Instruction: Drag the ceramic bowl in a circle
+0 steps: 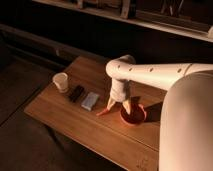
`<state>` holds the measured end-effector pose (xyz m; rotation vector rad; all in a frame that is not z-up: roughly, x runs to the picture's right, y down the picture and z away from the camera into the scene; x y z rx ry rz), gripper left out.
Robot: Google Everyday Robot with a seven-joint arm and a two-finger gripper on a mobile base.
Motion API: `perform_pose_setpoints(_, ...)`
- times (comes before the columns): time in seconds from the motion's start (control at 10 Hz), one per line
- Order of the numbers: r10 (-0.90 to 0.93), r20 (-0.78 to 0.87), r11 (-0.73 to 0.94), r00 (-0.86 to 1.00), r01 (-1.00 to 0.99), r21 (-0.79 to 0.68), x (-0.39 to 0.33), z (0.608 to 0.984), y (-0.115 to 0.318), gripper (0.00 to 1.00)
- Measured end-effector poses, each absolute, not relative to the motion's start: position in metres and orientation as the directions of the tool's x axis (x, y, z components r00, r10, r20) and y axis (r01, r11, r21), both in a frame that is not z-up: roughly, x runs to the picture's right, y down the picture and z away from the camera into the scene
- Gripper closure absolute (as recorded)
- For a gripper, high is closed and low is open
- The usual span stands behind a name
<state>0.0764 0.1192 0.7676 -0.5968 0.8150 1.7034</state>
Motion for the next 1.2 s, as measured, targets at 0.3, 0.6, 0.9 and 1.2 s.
perform_pose_setpoints(0.3, 0.592, -0.757, -0.167, -0.277, -0.961, 0.220, 0.080, 0.779, 0.131, 0.38)
perform_pose_setpoints(0.6, 0.613, -0.734, -0.175, -0.290, -0.957, 0.232, 0.083, 0.780, 0.124, 0.66)
perform_pose_setpoints(0.9, 0.639, -0.710, -0.165, -0.295, -0.955, 0.249, 0.083, 0.776, 0.117, 0.95)
perform_pose_setpoints(1.2, 0.662, -0.681, -0.170, -0.314, -0.947, 0.272, 0.086, 0.770, 0.110, 1.00)
